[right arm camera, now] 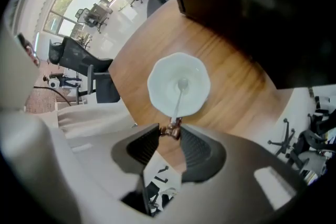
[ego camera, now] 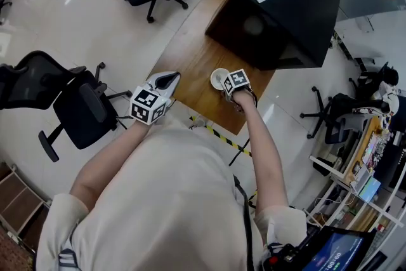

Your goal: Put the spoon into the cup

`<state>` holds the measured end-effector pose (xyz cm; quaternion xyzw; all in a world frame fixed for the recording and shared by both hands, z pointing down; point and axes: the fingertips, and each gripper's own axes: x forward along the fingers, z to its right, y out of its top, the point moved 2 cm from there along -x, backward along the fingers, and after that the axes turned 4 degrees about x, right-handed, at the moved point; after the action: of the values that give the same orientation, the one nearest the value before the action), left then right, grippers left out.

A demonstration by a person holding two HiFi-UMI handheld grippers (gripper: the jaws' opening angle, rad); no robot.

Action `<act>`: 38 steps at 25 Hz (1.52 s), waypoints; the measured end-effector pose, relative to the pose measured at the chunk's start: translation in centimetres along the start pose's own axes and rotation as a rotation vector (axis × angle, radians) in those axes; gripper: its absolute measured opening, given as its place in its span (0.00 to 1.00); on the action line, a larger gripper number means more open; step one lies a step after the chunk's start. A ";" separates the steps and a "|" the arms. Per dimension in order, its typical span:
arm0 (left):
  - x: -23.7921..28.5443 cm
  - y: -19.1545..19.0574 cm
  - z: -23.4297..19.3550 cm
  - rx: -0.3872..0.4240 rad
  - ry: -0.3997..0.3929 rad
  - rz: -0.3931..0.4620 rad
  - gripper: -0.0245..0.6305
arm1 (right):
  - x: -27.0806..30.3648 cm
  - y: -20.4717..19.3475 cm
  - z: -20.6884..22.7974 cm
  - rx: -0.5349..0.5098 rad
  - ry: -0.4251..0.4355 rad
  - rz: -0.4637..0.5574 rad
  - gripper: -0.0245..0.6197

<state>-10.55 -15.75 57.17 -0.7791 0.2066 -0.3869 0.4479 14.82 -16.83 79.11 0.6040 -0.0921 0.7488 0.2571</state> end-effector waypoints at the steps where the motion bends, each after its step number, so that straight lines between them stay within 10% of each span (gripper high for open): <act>1: -0.1 0.0 -0.1 -0.001 0.002 0.001 0.04 | 0.0 0.1 0.1 0.003 0.000 -0.005 0.23; 12: -1.4 -0.4 -1.4 -0.019 0.014 0.006 0.04 | -0.1 1.0 0.2 0.010 -0.028 0.039 0.24; 17: -1.7 -0.3 -2.2 -0.009 -0.004 -0.004 0.04 | -1.1 1.9 -0.3 0.071 0.012 0.143 0.39; 38: -0.3 2.8 -4.7 0.213 -0.278 -0.075 0.04 | -13.0 -2.4 -4.2 0.424 -0.020 1.112 0.43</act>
<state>-14.34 -19.48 56.03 -0.7803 0.0713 -0.3117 0.5375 14.21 -16.50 65.23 0.5103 -0.2453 0.7674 -0.3008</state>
